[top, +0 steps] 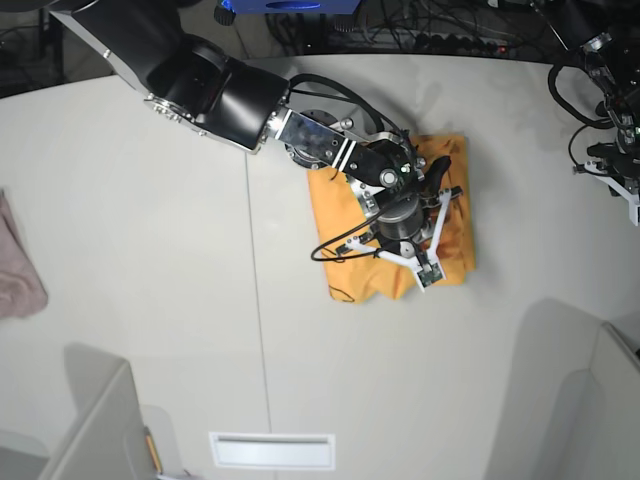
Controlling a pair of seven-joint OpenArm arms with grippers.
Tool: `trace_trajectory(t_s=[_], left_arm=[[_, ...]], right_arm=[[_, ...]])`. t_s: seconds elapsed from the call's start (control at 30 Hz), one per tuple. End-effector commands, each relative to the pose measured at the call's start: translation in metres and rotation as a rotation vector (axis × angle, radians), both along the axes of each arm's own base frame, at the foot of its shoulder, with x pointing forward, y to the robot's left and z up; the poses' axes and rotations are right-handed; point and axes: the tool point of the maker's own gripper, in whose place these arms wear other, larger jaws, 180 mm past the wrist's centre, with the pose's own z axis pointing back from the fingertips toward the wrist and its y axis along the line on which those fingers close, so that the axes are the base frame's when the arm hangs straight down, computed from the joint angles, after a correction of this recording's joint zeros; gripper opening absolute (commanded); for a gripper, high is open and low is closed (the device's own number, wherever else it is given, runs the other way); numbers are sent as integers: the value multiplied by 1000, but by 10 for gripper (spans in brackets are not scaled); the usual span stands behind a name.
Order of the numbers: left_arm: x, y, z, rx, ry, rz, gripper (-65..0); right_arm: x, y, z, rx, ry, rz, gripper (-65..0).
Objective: Fold the T-shirt properly
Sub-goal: 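Press and smooth the folded bundle with the right gripper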
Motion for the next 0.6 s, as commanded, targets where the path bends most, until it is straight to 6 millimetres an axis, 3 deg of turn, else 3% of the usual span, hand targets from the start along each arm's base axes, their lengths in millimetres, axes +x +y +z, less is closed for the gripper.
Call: trace_trajectory(t_s=[0.0,0.23,0.43,0.57], left_arm=[[7,8,15,35,-37,-4,-650],[7,8,15,35,-35,-4,-650],[9,6,16,36,-37,-12,-650],[9,5,15,34,-36,-12,-650]], right_arm=[[11,12,25,48,-72,9,-650],[2,23,33,122,-39,29,-650],[23,36,65,221,-103,44,-650],[40,41,73,287,-60,33,-650]])
